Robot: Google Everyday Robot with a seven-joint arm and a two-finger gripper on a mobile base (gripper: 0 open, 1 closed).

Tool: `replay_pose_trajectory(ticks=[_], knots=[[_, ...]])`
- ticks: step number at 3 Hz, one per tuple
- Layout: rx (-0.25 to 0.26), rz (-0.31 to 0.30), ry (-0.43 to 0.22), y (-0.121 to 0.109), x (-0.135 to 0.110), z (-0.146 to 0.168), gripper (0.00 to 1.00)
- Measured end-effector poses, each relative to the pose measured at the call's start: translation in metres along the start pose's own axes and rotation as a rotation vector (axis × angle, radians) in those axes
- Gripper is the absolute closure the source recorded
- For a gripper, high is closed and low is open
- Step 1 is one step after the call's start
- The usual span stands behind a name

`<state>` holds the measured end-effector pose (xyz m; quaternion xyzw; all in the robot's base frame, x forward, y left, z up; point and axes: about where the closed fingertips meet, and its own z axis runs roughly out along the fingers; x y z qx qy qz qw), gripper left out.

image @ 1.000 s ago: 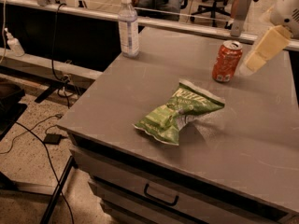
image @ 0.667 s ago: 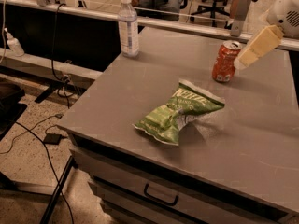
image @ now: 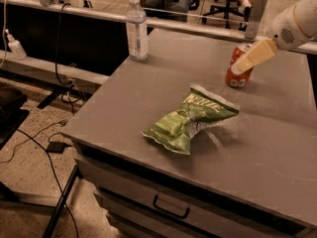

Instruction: Move coke can near blue plastic bottle

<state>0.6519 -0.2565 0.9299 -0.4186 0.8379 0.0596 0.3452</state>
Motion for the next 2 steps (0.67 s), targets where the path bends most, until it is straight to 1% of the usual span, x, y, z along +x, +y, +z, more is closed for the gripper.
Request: replay_pose_trajectory(ticks=[1, 2], knots=[[-0.027, 0.062, -0.042, -0.008, 0.005, 0.031, 0.24], [-0.046, 0.086, -0.061, -0.011, 0.007, 0.043, 0.46]])
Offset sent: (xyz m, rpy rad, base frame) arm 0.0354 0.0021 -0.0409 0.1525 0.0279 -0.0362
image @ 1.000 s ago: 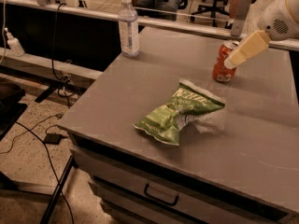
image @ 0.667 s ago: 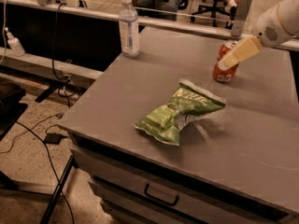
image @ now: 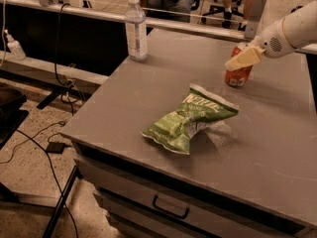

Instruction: Move coke can near blue plastic bottle

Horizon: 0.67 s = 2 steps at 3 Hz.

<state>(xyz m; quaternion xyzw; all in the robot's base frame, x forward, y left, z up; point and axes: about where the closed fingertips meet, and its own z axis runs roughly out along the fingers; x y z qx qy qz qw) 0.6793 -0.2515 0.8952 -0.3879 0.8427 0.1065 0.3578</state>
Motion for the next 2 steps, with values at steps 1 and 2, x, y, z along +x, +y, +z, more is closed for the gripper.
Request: replay_pose_trajectory(ticks=[1, 2], knots=[[-0.007, 0.003, -0.001, 0.0006, 0.0004, 0.0044, 0.69], [-0.009, 0.003, 0.0, 0.0009, 0.0003, 0.0053, 0.93]])
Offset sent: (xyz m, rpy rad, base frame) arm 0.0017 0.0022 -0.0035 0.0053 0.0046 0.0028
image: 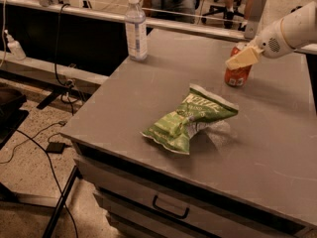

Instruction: Move coke can near blue plastic bottle

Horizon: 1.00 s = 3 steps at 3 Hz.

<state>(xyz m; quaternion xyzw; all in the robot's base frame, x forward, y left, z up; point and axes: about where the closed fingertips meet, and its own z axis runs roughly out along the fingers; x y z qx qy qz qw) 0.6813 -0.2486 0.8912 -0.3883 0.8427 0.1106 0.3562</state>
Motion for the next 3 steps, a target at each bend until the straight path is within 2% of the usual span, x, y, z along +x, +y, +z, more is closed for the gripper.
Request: replay_pose_trajectory(ticks=[1, 3], knots=[[0.0, 0.0, 0.0, 0.0, -0.0001, 0.0, 1.0], [0.0, 0.0, 0.0, 0.0, -0.0007, -0.0005, 1.0]])
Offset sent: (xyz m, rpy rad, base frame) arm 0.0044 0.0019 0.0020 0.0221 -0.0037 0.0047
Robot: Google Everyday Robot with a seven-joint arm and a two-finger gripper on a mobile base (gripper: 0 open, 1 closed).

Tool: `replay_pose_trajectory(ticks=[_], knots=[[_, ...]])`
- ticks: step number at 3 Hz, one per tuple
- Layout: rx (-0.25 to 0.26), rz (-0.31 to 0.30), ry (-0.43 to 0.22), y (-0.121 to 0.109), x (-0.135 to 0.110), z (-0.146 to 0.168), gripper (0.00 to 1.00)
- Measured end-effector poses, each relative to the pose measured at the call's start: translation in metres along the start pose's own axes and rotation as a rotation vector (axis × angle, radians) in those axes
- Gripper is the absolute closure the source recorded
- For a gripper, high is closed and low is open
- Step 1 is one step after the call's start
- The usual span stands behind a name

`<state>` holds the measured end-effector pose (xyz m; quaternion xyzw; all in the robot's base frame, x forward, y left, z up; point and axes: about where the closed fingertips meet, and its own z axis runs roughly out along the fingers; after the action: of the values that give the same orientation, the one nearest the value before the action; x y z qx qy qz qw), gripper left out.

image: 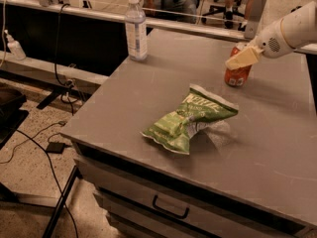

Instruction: Move coke can near blue plastic bottle

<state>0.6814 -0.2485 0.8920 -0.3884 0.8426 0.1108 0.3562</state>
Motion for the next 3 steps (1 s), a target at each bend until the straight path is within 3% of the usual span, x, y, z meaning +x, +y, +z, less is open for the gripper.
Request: replay_pose_trajectory(ticks=[1, 3], knots=[[-0.004, -0.039, -0.038, 0.0, -0.036, -0.002, 1.0], [-0.023, -0.129, -0.159, 0.004, -0.131, 0.008, 1.0]])
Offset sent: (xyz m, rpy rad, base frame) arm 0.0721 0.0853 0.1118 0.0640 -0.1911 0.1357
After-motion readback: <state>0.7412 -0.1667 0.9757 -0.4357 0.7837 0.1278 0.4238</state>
